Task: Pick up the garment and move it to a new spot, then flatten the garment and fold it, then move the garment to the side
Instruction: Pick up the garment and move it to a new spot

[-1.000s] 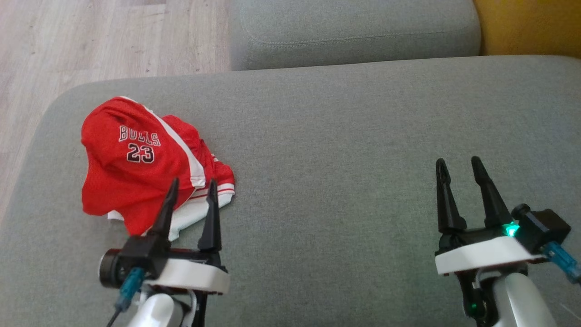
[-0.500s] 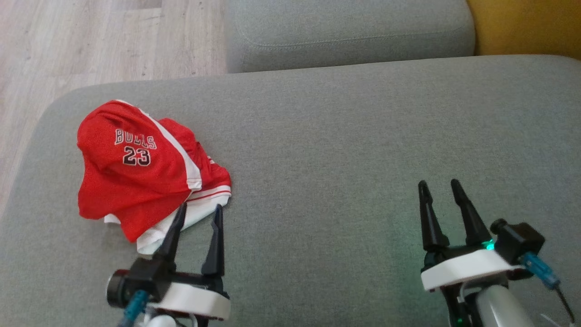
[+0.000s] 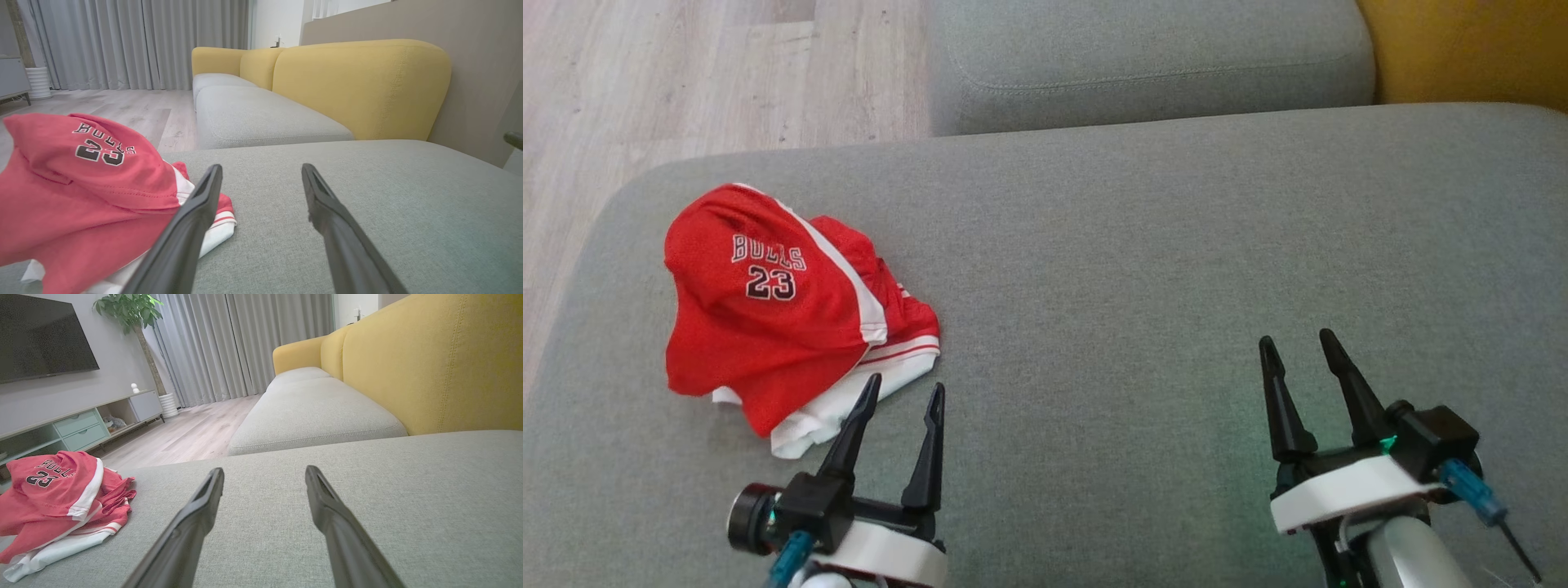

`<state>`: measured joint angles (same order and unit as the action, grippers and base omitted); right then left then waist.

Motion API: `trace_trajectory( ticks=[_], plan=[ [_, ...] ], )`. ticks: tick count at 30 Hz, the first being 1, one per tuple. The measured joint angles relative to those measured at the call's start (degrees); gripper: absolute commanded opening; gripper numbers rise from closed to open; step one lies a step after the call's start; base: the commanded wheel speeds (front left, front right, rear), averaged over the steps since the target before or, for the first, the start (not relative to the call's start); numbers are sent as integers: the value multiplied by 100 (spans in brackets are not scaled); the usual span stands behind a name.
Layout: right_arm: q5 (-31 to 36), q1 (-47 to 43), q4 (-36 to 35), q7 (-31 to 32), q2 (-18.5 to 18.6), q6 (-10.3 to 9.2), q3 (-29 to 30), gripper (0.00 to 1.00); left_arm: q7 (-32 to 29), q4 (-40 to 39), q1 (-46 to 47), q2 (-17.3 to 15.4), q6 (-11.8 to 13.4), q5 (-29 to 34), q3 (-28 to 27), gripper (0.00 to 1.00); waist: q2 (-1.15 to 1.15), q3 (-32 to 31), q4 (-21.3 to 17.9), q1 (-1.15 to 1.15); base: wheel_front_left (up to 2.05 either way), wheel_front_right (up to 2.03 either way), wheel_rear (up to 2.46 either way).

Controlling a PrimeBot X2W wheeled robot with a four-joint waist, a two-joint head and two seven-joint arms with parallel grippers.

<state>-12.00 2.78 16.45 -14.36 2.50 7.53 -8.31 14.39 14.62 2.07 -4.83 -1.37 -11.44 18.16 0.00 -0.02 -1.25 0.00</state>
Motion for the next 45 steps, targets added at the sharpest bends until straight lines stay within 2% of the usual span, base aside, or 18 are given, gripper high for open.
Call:
trace_trajectory(
  ticks=[6, 17, 39, 45],
  plan=[
    [-11, -2, -4, 0, 0, 0, -4, 100, 0, 0, -2, 42, -59, 41, -178, 100, 0, -33, 83, 0, 0, 0, 0],
    [-56, -9, 2, 0, 3, 0, -328, 100, 5, -20, -196, 134, -65, 124, -550, 100, 0, -171, 533, 0, 0, 0, 0],
    [-359, -253, -13, 0, 5, 0, -981, 100, 5, 31, -517, 101, -36, 347, -910, 100, 0, -474, 2075, 0, 0, 0, 0],
    [-417, -257, -29, -1, 5, 0, -1072, 100, 5, 32, -691, 80, -40, 394, -918, 100, 0, -532, 2368, -1, 0, 0, 0]
  ],
)
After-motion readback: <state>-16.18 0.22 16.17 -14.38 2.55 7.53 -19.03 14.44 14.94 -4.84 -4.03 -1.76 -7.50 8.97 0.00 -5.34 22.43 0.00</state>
